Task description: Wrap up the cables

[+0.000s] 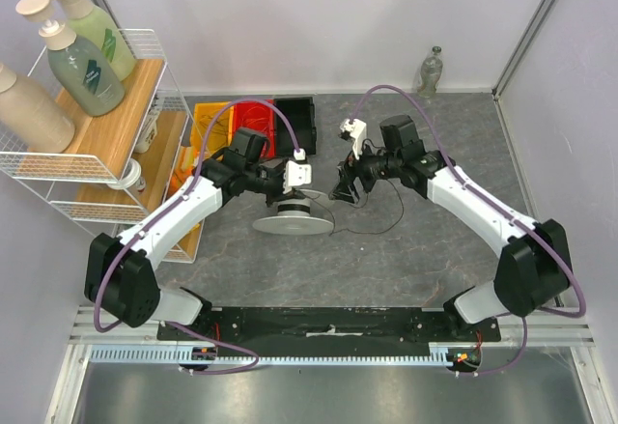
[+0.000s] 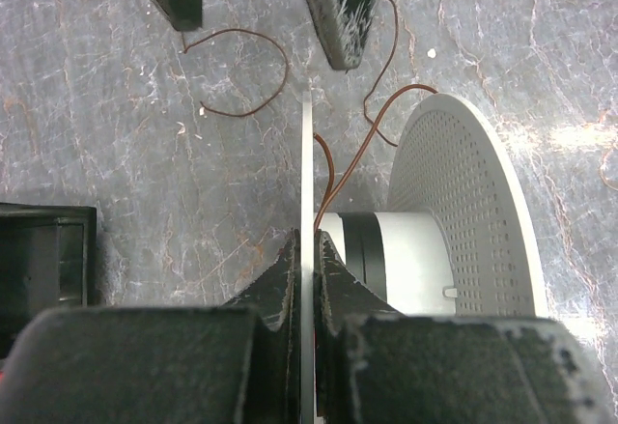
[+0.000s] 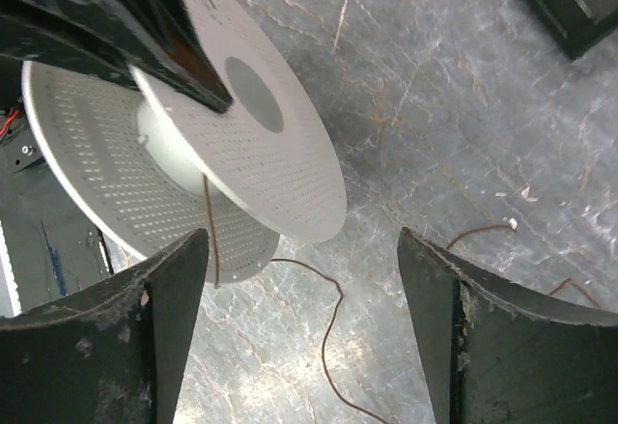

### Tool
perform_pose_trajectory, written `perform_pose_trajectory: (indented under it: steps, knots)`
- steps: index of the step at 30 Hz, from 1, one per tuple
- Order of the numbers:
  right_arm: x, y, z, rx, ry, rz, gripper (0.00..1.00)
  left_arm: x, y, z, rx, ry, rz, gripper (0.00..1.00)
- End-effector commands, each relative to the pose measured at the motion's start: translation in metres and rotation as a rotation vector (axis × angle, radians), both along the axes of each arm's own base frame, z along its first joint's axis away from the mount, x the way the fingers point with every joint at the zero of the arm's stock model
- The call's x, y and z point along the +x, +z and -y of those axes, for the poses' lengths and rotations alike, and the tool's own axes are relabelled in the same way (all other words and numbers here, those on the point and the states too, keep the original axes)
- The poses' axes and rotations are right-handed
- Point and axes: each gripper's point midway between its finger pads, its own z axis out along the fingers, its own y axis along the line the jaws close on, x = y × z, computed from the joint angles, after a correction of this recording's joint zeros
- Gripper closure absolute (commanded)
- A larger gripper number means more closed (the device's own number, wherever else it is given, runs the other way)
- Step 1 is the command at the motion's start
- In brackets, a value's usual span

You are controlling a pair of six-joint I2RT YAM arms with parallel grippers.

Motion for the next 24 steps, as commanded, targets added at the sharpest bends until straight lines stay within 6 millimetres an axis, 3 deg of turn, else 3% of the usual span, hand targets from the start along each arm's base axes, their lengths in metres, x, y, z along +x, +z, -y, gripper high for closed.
perform_pose_trajectory:
  steps: [1, 5, 11, 19, 24]
  knots:
    - [-0.002, 0.044, -0.009, 0.091, 0.066, 0.186, 0.12, -0.002, 0.018, 0.010, -0.052, -0.064, 0.035, 0.98]
    - [-0.012, 0.056, -0.025, 0.131, 0.143, 0.209, 0.12, 0.000, 0.021, 0.011, -0.059, -0.060, 0.029, 0.98]
    - [-0.020, 0.035, -0.041, 0.099, 0.219, 0.209, 0.25, -0.001, 0.027, 0.015, -0.081, -0.069, 0.018, 0.98]
    - [-0.014, 0.016, -0.052, 0.079, 0.243, 0.244, 0.46, -0.009, 0.037, 0.018, -0.120, -0.094, 0.006, 0.98]
    - [-0.014, 0.009, -0.054, 0.065, 0.254, 0.258, 0.51, -0.007, 0.041, 0.019, -0.137, -0.077, -0.020, 0.98]
